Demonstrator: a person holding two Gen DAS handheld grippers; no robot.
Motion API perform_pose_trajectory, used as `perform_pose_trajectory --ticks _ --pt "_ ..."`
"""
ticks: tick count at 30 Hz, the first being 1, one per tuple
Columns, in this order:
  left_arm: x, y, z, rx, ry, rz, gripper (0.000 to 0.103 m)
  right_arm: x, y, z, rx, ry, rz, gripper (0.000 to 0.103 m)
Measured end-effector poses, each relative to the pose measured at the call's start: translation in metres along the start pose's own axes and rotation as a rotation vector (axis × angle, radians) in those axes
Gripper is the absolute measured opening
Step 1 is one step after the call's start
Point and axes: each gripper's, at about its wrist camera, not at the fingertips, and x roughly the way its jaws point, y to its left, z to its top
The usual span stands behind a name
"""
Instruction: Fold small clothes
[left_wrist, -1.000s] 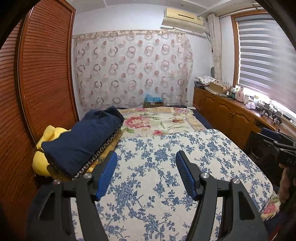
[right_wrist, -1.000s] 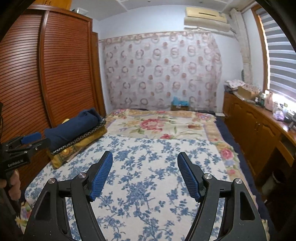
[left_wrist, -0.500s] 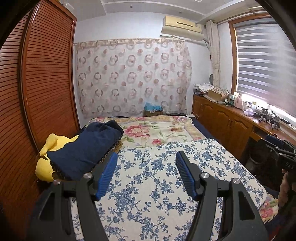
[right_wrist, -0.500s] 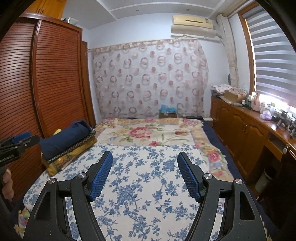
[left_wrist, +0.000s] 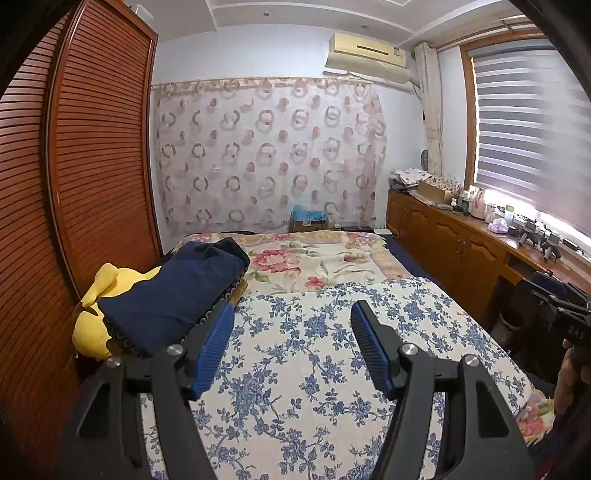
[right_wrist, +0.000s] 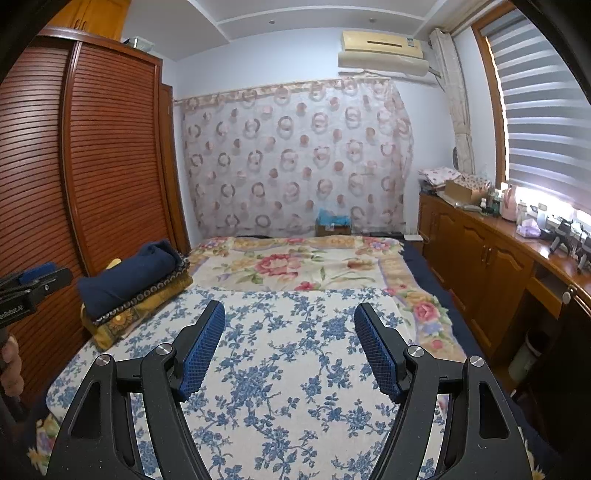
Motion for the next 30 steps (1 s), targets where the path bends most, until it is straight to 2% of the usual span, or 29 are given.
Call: perform_pose_trajectory --ticks 30 --pt "-0.0002 -0.0008 -0.0006 0.001 0.001 0.000 0.066 -0.0011 0.0020 -0.0005 -0.002 0.002 0.003 0.075"
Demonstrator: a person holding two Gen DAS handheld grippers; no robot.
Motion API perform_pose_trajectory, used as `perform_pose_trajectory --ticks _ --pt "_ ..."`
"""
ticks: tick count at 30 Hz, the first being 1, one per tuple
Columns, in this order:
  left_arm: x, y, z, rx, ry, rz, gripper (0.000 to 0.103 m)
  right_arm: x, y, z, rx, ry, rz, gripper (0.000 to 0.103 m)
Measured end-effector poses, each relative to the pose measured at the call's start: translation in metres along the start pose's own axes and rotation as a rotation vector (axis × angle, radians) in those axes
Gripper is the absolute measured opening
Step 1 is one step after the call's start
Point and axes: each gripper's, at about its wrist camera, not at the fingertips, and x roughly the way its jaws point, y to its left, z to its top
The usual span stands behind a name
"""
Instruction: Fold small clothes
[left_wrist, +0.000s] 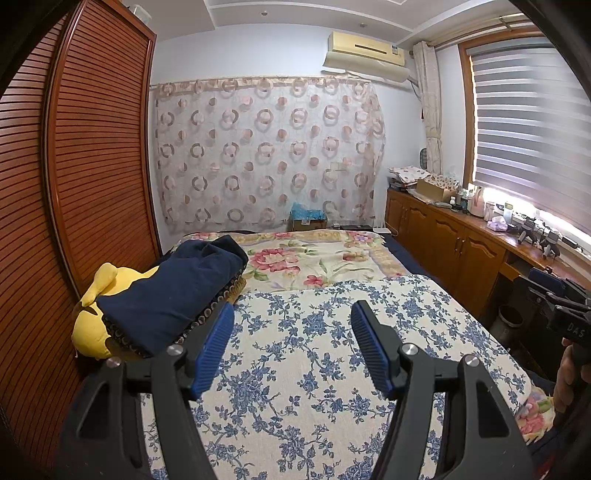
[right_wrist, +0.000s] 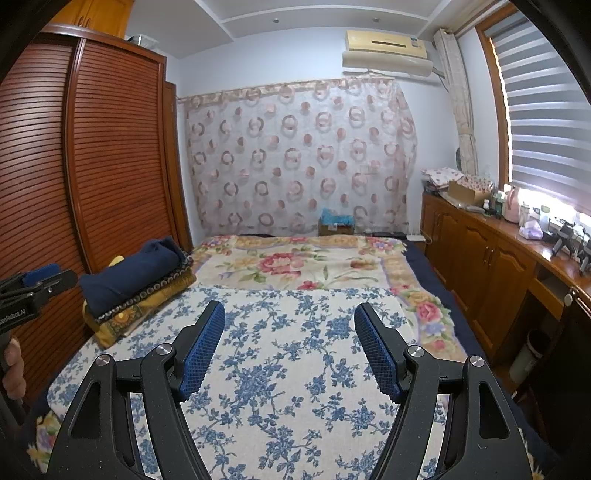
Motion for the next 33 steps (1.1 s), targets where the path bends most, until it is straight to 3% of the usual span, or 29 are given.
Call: perform_pose_trajectory --ticks 33 --pt "-0.0019 -0.0065 -0.0027 0.009 -0.006 -0.006 0.066 -0.0007 0.0004 -0.0002 -0.001 0.000 0.000 0.075"
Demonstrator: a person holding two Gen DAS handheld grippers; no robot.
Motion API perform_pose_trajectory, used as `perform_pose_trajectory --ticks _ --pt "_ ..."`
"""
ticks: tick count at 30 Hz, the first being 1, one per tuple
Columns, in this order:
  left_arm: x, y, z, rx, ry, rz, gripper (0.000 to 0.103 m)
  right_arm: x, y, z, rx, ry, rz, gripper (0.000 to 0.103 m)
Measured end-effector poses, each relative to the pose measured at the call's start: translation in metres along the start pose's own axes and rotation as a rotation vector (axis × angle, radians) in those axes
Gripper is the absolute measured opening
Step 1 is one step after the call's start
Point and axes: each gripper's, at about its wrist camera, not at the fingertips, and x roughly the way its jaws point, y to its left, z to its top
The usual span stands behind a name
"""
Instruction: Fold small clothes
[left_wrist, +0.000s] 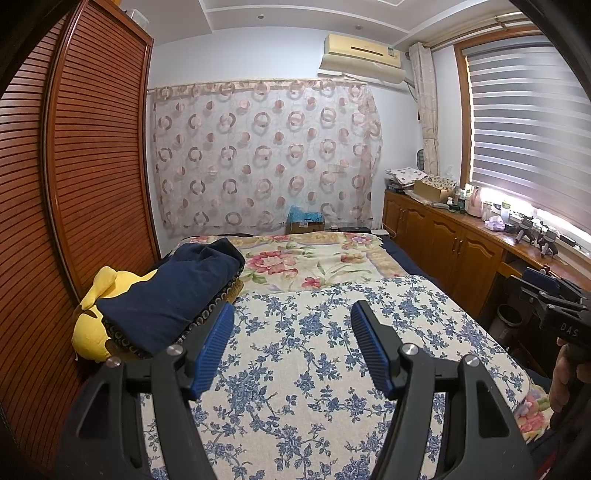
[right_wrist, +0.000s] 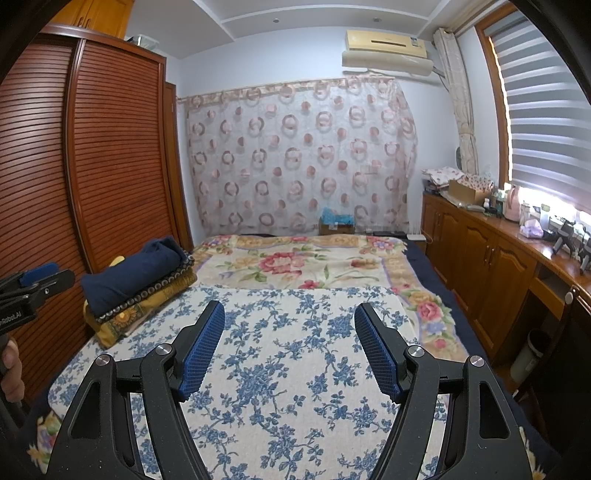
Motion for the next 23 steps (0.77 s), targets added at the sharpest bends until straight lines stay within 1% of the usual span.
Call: perform_pose_trajectory --ticks 23 --pt "-0.0047 -0.0059 0.0034 0.008 -0.003 -0.007 0.066 -0.0013 0.0005 -0.0008 0.003 0.001 0.006 0.075"
